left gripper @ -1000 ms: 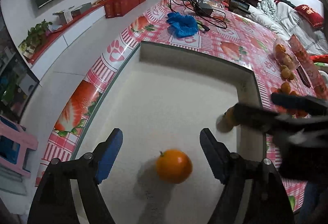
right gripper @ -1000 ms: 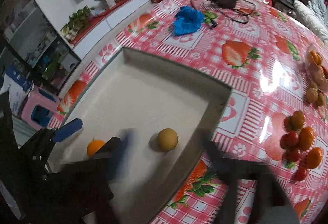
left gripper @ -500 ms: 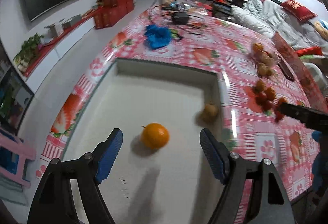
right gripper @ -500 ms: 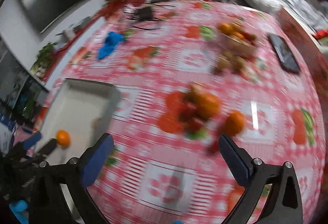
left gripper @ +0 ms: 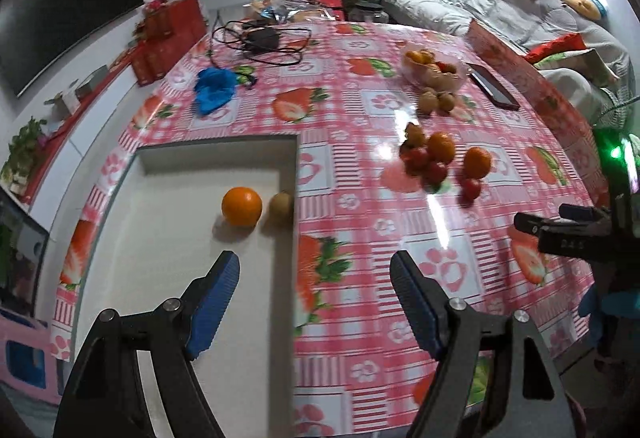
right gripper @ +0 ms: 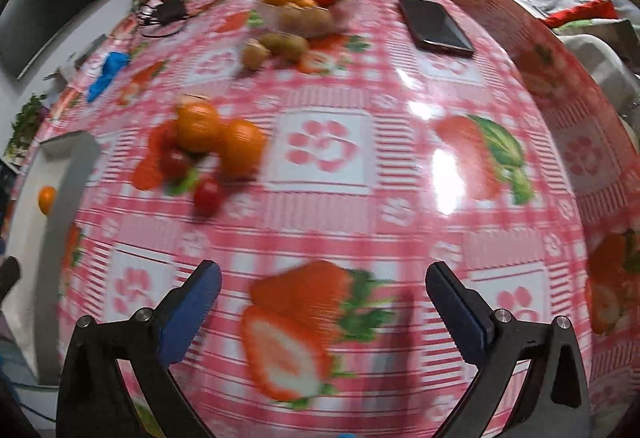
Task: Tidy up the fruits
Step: 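Withdraw both open grippers from the tray back over the fruits, then close the left gripper on a red tomato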
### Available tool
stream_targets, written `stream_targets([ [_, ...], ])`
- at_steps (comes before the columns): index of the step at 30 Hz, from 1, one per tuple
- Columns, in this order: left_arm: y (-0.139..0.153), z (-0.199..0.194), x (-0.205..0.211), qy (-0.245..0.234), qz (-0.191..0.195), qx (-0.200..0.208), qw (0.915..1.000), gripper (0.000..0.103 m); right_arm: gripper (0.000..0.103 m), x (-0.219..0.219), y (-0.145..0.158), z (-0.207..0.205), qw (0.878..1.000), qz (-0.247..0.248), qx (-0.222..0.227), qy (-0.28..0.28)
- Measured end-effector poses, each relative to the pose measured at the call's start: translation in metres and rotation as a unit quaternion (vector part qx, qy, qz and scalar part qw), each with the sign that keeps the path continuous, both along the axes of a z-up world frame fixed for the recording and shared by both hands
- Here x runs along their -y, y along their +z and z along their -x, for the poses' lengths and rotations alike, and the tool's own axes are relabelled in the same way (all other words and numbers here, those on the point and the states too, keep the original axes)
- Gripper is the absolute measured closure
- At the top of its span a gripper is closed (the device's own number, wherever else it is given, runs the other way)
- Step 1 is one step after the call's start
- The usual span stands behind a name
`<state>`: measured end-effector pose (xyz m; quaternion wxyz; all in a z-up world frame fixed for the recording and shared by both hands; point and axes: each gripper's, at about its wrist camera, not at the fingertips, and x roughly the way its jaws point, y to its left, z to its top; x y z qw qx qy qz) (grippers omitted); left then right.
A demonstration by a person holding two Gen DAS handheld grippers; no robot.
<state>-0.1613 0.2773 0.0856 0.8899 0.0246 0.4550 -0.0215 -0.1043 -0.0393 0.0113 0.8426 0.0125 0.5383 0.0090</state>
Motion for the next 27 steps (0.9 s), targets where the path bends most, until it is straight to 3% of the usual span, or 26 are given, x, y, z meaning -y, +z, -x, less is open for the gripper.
stream_targets([
  [4, 0.009, -0.008, 0.011, -0.006, 0.007, 0.001, 1.0, 0.022, 0.0, 0.021, -0.008, 0.002, 1.0, 0.028, 0.004, -0.014],
  [10, 0.012, -0.037, 0.032, -0.001, 0.02, -0.012, 0.9997, 0.022, 0.0, 0.034, -0.013, 0.007, 0.999, 0.027, 0.025, -0.015],
  [15, 0.0, -0.07, 0.048, 0.011, 0.041, -0.037, 0.9984, 0.022, 0.0, 0.033, -0.015, 0.015, 0.997, 0.027, 0.078, -0.006],
  [17, -0.008, -0.082, 0.057, 0.011, 0.045, -0.044, 0.9979, 0.022, 0.0, 0.033, -0.015, 0.016, 0.997, 0.026, 0.078, -0.005],
  [20, -0.023, -0.099, 0.073, 0.003, 0.013, -0.043, 0.999, 0.022, 0.0, 0.033, -0.015, 0.015, 0.997, 0.026, 0.079, -0.005],
  [23, -0.042, -0.116, 0.082, 0.001, -0.042, -0.049, 0.9979, 0.022, 0.0, 0.033, -0.015, 0.014, 0.997, 0.024, 0.08, -0.005],
  [27, -0.056, -0.128, 0.071, 0.019, -0.027, -0.064, 0.9974, 0.022, 0.0, 0.033, -0.015, 0.015, 0.996, 0.023, 0.08, -0.005],
])
